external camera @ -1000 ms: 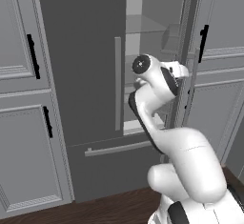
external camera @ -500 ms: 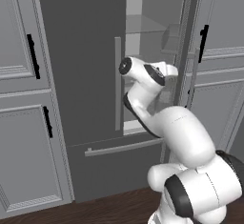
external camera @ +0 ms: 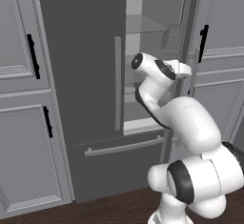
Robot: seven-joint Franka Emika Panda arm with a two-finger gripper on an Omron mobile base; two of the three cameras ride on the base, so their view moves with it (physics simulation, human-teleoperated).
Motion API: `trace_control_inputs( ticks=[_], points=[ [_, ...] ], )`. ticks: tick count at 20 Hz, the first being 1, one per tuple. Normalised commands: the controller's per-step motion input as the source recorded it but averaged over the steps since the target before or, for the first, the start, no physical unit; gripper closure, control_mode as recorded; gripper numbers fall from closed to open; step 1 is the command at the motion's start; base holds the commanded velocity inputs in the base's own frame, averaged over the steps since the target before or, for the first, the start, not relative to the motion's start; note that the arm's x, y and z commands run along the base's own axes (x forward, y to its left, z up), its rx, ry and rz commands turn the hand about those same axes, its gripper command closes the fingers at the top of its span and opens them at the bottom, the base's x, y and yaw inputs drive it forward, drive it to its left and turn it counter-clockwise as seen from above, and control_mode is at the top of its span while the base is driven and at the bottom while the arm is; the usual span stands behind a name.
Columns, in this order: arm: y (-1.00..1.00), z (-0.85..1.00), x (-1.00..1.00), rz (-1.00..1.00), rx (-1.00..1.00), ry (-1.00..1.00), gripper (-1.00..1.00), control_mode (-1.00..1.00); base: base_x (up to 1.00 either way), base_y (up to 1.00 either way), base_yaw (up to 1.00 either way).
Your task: Grab a lemon wedge from the fridge and one ice cube from the ice bowl, and put them in the glass of lemonade.
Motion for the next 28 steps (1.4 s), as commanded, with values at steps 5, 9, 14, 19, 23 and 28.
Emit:
trace_control_inputs(
  ticks=[5,9,14,19,23,28],
  points=[
    [-0.65,-0.01,-0.02,-0.13,0.00,0.00,-1.00,-1.00,0.00,0.00,0.00],
    [-0.41,0.00,-0.43,-0.10,0.00,-0.03,-1.00,-1.00,0.00,0.00,0.00],
    [0.77,0.14,-0.26,-0.01,-0.06,-0.05,-1.00,-1.00,0.00,0.00,0.00],
    [0.74,-0.12,0.78,-0.19,-0.19,0.06,-1.00,-1.00,0.00,0.00,0.00],
    [0.05,-0.34,0.95,-0.24,-0.09,0.14,-1.00,-1.00,0.00,0.00,0.00],
    [0.00,0.00,0.07,-0.25,-0.03,0.08,-1.00,-1.00,0.00,0.00,0.00]
  ],
)
